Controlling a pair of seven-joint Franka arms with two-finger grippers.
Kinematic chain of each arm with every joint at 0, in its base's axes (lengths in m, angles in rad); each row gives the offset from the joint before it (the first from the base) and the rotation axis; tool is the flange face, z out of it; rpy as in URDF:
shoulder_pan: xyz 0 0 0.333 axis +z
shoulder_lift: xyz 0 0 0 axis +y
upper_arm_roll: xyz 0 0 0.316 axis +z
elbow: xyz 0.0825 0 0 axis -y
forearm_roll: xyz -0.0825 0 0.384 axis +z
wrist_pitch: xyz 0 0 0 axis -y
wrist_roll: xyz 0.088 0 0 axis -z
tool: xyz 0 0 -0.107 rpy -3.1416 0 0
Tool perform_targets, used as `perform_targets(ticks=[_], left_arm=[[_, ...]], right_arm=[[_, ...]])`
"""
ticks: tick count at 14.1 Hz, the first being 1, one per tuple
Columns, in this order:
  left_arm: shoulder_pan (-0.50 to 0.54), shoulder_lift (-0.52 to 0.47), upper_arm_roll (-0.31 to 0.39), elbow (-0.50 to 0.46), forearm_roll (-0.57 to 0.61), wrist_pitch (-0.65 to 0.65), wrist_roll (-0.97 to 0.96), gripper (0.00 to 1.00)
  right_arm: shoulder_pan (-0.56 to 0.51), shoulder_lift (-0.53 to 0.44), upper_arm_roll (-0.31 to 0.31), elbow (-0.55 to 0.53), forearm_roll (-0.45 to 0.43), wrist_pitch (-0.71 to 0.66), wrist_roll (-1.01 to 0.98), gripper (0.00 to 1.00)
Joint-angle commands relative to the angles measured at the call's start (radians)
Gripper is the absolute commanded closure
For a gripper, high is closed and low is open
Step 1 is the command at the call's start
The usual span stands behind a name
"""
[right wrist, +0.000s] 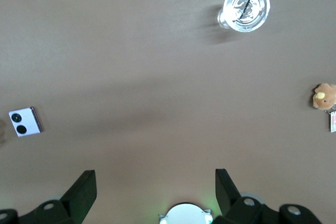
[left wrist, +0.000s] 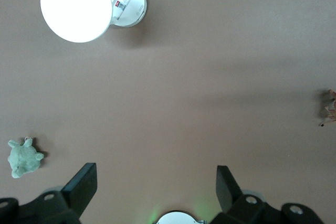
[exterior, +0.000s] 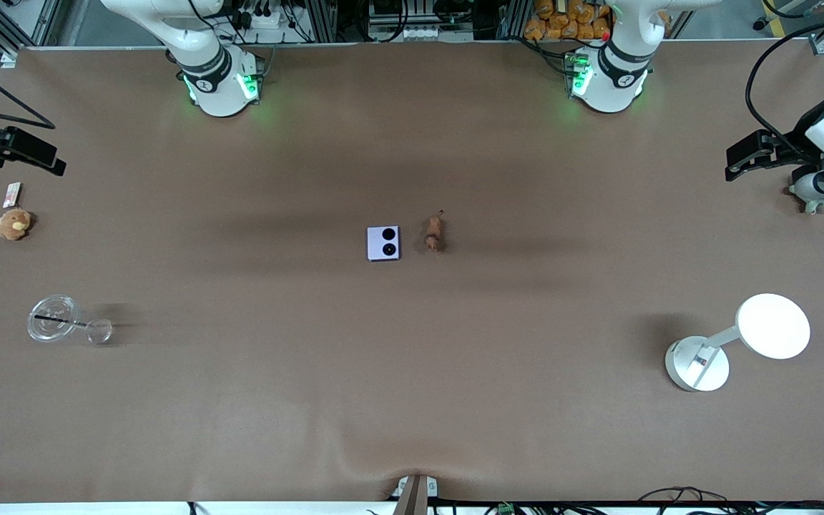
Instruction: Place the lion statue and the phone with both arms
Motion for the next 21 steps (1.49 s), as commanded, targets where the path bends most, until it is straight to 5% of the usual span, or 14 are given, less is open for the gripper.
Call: perform_targets(ticks=[1,11,14,21], left_arm=[[-0.001,-0.014,-0.004,0.002,0.020,0.000,0.016,0.00],[0.002,-0.001,-0.010,0.007,-0.003,-0.001,-0.025,0.00],[0.048,0.011,0.025,0.033,-0.143,-0.001,-0.065,0.00],[-0.092,0.157,-0.072,0.036,-0.171,0.072,-0.260,0.00]], right_arm=[[0.004,-0.026,0.004,-0.027,-0.015,-0.004,-0.025,0.00],[0.000,-0.026,0.001,-0.027,-0.011,-0.009,-0.025,0.00],[-0.010,-0.021,-0.002,-0.027,-0.011,-0.015,-0.030,0.00],[-0.014,-0.017,-0.003,-0.026,-0.009,-0.021,-0.036,0.00]])
